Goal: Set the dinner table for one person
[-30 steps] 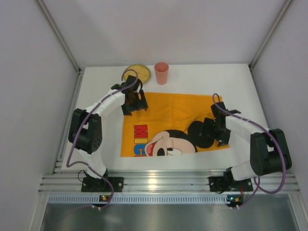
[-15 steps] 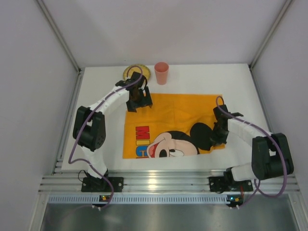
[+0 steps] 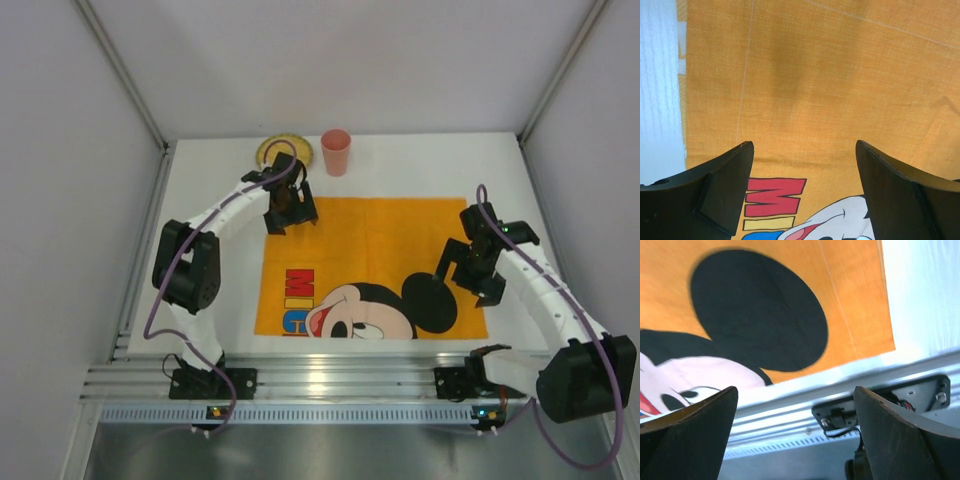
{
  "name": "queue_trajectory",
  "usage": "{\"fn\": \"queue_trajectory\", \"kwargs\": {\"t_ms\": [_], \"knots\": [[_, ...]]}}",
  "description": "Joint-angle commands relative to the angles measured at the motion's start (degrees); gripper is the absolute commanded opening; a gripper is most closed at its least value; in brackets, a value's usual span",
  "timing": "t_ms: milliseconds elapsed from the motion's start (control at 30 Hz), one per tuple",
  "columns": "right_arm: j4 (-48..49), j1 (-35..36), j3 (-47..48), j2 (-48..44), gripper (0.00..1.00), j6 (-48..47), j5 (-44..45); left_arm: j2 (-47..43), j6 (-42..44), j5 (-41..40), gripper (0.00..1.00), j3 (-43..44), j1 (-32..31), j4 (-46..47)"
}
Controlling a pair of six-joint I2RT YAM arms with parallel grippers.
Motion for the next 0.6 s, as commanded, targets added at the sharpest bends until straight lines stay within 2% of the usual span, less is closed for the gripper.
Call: {"fn": "queue_trajectory", "kwargs": {"t_ms": [0,133,200,300,433,567], "knots": [[4.48,0.23,6.21,4.39,1.00,-1.84,-0.18,2.09,-1.23,0.85,0.88,0.72,-0.14,3.83],[15.11,0.14,13.84,17.01,0.96,-4.04,-1.68,5.43,-1.32,-0.20,0.87,3.53,-0.40,4.45],[16.45,0.05,17.89,22.21,0.91,-5.35,-3.17,7.45,-1.05,-0.98,0.87,5.29,-0.40,4.19],[15.67,0.14,26.07,30.13,0.90,-6.32,-7.82,8.25,0.26,-7.57,0.86,12.74,0.38,3.66],[15.32,0.66,29.25,29.54,0.92,-5.98,-10.47,7.29,-1.57,-9.52,0.88,16.37,6.35,6.29],[15.23,0.67,26.54,27.17,0.95,-5.10,-12.22,6.32,-5.62,-2.33,0.88,12.25,17.40,14.36]]}}
